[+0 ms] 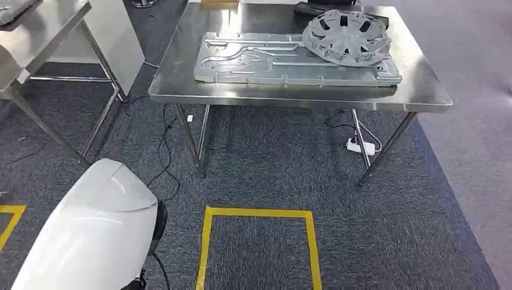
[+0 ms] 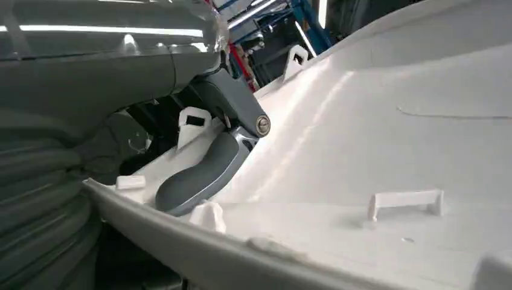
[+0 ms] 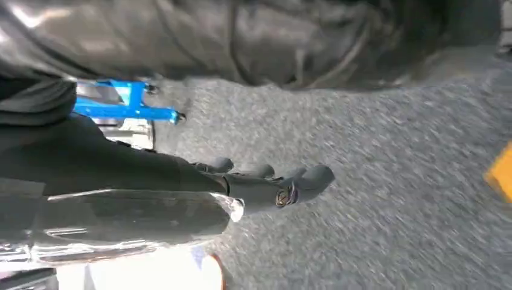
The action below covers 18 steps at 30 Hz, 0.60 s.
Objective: Take the parts from the cabinet and place them on the table.
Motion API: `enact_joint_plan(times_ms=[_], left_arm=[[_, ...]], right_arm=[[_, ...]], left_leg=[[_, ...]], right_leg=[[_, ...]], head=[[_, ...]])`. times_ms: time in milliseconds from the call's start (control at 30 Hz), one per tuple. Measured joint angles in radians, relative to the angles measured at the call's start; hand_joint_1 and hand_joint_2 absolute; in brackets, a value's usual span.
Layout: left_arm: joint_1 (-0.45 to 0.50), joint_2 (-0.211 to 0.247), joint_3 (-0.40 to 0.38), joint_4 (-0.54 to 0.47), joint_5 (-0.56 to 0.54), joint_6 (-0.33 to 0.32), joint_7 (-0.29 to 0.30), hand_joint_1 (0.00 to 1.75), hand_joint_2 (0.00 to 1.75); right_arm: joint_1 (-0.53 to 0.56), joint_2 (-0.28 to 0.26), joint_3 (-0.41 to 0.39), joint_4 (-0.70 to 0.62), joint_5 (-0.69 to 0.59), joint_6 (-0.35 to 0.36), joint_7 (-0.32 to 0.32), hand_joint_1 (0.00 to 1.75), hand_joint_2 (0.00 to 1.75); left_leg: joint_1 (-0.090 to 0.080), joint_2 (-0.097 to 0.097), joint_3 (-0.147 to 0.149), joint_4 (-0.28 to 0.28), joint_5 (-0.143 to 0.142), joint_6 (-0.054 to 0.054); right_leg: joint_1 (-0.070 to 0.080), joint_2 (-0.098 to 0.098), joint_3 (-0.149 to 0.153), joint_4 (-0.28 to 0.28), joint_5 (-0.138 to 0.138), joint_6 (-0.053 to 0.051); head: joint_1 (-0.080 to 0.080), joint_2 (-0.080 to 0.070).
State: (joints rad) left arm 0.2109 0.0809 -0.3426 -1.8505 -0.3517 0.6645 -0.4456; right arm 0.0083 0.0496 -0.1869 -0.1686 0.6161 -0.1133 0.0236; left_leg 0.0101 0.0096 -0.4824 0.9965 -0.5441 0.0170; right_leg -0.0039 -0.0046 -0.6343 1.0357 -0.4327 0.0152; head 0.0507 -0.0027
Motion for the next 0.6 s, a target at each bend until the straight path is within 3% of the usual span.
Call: enact_joint_plan(times_ms=[67, 133, 167, 200, 267, 300, 333, 367, 433, 467, 533, 567, 600], left_arm=[[0.004, 0.000, 0.000, -0.003, -0.003, 0.001, 0.000, 1.75, 1.75], [0.007, 0.001, 0.000, -0.008, -0.007, 0.002, 0.000, 1.75, 1.75], [0.008, 0.001, 0.000, -0.008, -0.007, 0.002, 0.000, 1.75, 1.75], [0.010, 0.001, 0.000, -0.008, -0.007, 0.003, 0.002, 1.75, 1.75], [0.015, 0.001, 0.000, -0.008, -0.007, 0.003, 0.003, 1.75, 1.75], [0.015, 0.001, 0.000, -0.008, -0.008, 0.003, 0.003, 1.75, 1.75], [0.015, 0.001, 0.000, -0.008, -0.008, 0.003, 0.003, 1.75, 1.75], [0.015, 0.001, 0.000, -0.008, -0.007, 0.003, 0.003, 1.75, 1.75], [0.015, 0.001, 0.000, -0.008, -0.007, 0.002, 0.003, 1.75, 1.75], [0.015, 0.001, 0.000, -0.008, -0.005, 0.000, 0.005, 1.75, 1.75], [0.016, 0.002, 0.000, -0.011, -0.006, -0.001, 0.004, 1.75, 1.75], [0.014, 0.002, 0.000, -0.011, -0.006, -0.001, 0.005, 1.75, 1.75], [0.012, 0.001, 0.000, -0.011, -0.006, -0.001, 0.005, 1.75, 1.75]], right_arm=[[0.001, 0.001, 0.000, 0.000, 0.003, 0.000, 0.000, 0.00, 0.00], [0.005, 0.002, 0.000, 0.000, 0.006, 0.006, -0.004, 0.00, 0.00], [0.005, 0.002, 0.000, 0.000, 0.006, 0.006, -0.005, 0.00, 0.00], [0.005, 0.002, 0.000, 0.000, 0.006, 0.006, -0.005, 0.00, 0.00], [0.004, 0.002, 0.000, 0.000, 0.008, 0.006, -0.009, 0.00, 0.00], [0.004, 0.002, 0.000, 0.000, 0.009, 0.006, -0.009, 0.00, 0.00], [0.004, 0.002, 0.000, 0.000, 0.009, 0.007, -0.009, 0.00, 0.00], [0.004, 0.002, 0.000, 0.000, 0.009, 0.006, -0.009, 0.00, 0.00], [0.007, 0.005, 0.000, 0.001, 0.010, 0.007, -0.009, 0.00, 0.00], [0.004, 0.007, 0.000, 0.001, 0.012, 0.007, -0.009, 0.00, 0.00], [-0.002, 0.008, 0.000, 0.001, 0.013, 0.001, -0.009, 0.00, 0.00], [-0.001, 0.009, 0.001, 0.001, 0.013, 0.000, -0.009, 0.00, 0.00], [-0.002, 0.008, 0.001, 0.001, 0.013, -0.001, -0.009, 0.00, 0.00]], left_leg=[[0.001, 0.000, 0.014, 0.015, 0.012, -0.014], [0.005, -0.003, -0.025, 0.109, 0.017, -0.019], [0.005, -0.003, -0.069, 0.182, 0.002, -0.018], [0.005, -0.003, -0.119, 0.253, -0.037, -0.020], [0.005, -0.003, -0.189, 0.323, -0.113, -0.019], [0.004, -0.003, -0.199, 0.311, -0.113, -0.016], [0.001, -0.004, -0.193, 0.265, -0.086, -0.011], [-0.003, -0.004, -0.174, 0.196, -0.035, -0.004], [-0.018, -0.005, -0.135, 0.048, 0.112, 0.023], [-0.024, -0.014, -0.138, 0.057, 0.067, 0.021], [-0.024, -0.020, -0.128, 0.032, 0.086, 0.030], [-0.023, -0.019, -0.115, 0.027, 0.086, 0.035], [-0.016, -0.019, -0.091, 0.018, 0.090, 0.040]], right_leg=[[-0.001, 0.006, 0.013, -0.005, -0.009, -0.016], [-0.003, 0.005, 0.045, -0.017, -0.020, -0.032], [-0.002, 0.005, 0.053, -0.018, -0.027, -0.039], [0.001, 0.006, 0.061, -0.018, -0.036, -0.041], [0.008, 0.011, 0.078, -0.018, -0.052, -0.045], [0.012, 0.013, 0.090, -0.018, -0.060, -0.046], [0.015, 0.015, 0.104, -0.018, -0.070, -0.046], [0.017, 0.016, 0.119, -0.018, -0.079, -0.045], [0.018, 0.016, 0.134, -0.018, -0.099, -0.043], [0.019, 0.024, 0.141, -0.017, -0.106, -0.035], [0.018, 0.021, 0.156, -0.006, -0.107, -0.026], [0.017, 0.021, 0.155, -0.003, -0.097, -0.020], [0.018, 0.020, 0.153, 0.005, -0.111, -0.016]], head=[[0.000, 0.000], [0.000, 0.000], [0.000, 0.000], [0.000, 0.000], [0.000, 0.000], [0.000, 0.000], [0.000, 0.000], [0.000, 0.000], [0.002, 0.000], [0.002, 0.000], [-0.002, 0.000], [-0.002, 0.000], [-0.003, 0.000]])
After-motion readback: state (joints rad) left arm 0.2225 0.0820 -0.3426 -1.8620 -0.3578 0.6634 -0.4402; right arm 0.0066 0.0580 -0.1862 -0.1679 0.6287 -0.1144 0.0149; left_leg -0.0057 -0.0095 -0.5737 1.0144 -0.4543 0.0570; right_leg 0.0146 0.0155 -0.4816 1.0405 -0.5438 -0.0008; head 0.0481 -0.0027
